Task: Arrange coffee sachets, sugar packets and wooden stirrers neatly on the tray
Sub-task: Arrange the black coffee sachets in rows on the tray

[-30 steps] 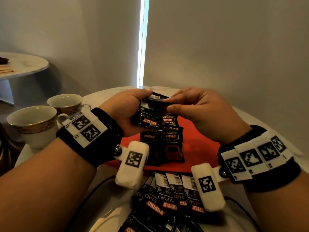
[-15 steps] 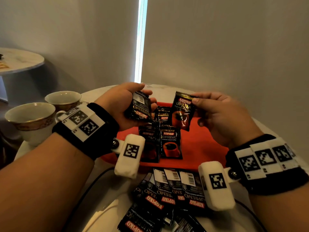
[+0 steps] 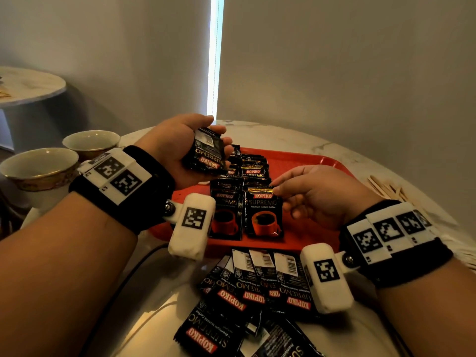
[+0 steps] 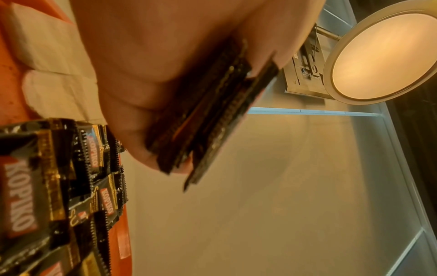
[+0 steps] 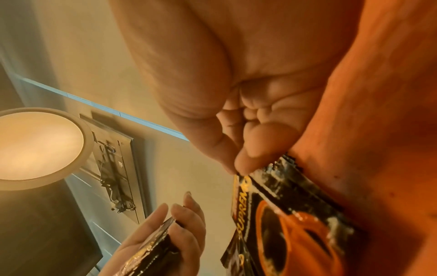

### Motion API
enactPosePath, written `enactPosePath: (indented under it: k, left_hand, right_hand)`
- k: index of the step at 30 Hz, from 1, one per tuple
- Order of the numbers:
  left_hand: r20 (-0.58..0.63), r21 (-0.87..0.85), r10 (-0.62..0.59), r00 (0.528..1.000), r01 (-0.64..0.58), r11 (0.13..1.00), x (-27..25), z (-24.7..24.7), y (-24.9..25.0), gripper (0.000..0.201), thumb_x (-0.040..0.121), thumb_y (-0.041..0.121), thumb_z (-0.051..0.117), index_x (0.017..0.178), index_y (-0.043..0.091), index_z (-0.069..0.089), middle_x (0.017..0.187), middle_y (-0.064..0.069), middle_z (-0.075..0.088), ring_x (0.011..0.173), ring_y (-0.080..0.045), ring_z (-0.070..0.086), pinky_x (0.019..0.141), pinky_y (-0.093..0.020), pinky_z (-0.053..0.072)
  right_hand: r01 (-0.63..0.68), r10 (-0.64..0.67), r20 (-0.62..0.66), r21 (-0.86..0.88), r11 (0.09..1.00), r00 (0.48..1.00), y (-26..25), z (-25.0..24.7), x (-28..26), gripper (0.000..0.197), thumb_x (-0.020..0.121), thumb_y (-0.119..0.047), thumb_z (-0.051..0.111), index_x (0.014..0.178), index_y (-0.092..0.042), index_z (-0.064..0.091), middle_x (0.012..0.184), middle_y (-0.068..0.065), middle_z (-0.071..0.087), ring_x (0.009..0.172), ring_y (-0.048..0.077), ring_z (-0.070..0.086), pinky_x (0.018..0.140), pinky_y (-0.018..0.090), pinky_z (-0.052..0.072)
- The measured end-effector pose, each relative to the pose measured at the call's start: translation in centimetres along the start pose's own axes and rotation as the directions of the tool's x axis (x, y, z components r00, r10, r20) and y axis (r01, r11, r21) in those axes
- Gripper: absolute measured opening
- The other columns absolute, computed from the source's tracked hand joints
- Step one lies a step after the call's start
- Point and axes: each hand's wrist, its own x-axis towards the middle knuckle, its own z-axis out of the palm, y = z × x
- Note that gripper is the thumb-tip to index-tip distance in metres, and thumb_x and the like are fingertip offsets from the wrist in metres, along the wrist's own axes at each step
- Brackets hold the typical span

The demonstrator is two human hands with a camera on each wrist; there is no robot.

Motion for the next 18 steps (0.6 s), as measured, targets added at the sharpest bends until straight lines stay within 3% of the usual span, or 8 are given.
enactPosePath:
  k: [3,18]
  left_hand:
    - [-0.010,0.012,0.010,1.000,-0.010,1.000,-0.09,0.09,-0.02,0.024,0.100,0.032,0.049,0.106,0.011,0.059,0.087,-0.009,0.064,0.070,-0.020,0.064,0.061,-0.030,0.056]
    - [-0.006,0.032,0.004,1.000,-0.003,0.999,-0.43,0.20,-0.01,0.025,0.099,0.033,0.050,0.108,0.012,0.059,0.087,-0.008,0.064,0.070,-0.020,0.064,0.063,-0.029,0.056]
  right_hand:
    - [-0.007,0.007,-0.001,-0.017,1.000,1.000,0.07,0.09,-0.06,0.013,0.088,0.008,0.064,0.099,0.002,0.065,0.071,0.012,0.069,0.049,0.015,0.060,0.040,0.022,0.048]
    - [0.015,-0.020,-0.039,-0.128,0.992,0.999,0.20,0.55,0.02,0.014,0.089,0.006,0.067,0.100,-0.002,0.063,0.084,0.019,0.069,0.057,0.019,0.067,0.044,0.025,0.053]
